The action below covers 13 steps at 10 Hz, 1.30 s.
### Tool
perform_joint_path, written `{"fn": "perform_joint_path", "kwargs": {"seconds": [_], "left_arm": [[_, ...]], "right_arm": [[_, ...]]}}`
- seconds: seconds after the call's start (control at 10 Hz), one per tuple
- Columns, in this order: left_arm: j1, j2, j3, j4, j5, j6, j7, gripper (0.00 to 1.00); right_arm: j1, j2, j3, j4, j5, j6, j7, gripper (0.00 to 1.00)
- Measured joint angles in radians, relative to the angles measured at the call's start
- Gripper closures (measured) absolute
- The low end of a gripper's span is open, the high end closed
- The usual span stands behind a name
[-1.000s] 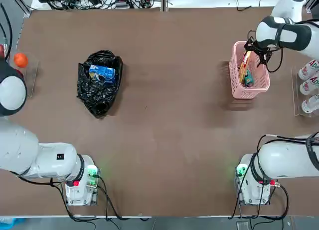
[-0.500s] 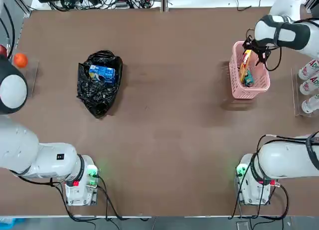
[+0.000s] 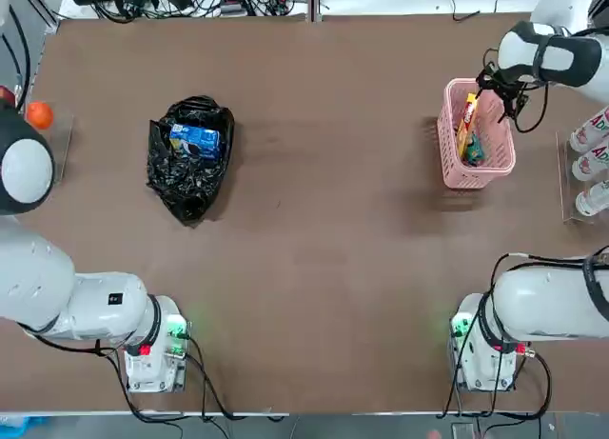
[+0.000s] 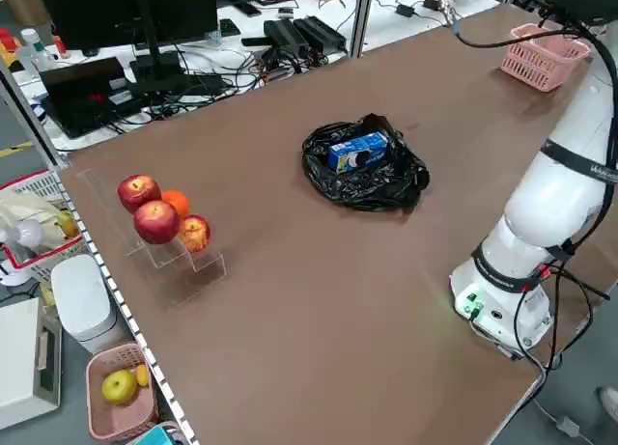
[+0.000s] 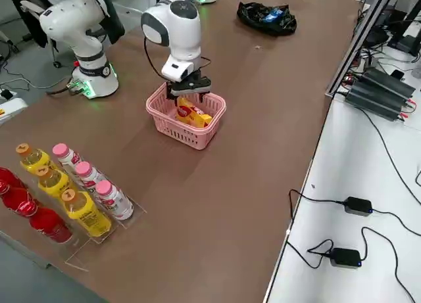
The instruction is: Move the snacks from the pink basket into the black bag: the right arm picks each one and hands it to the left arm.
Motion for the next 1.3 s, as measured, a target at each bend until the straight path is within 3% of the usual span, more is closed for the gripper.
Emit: {"fn": "perform_joint_path", "kwargs": {"seconds": [1.3], "left_arm": [[0.008,0.003,0.0,-0.001,0.0,0.0,0.0,0.0]], "right_arm": [[0.055,0.133,0.007,0.003,0.0,0.181,0.043,0.0]]}}
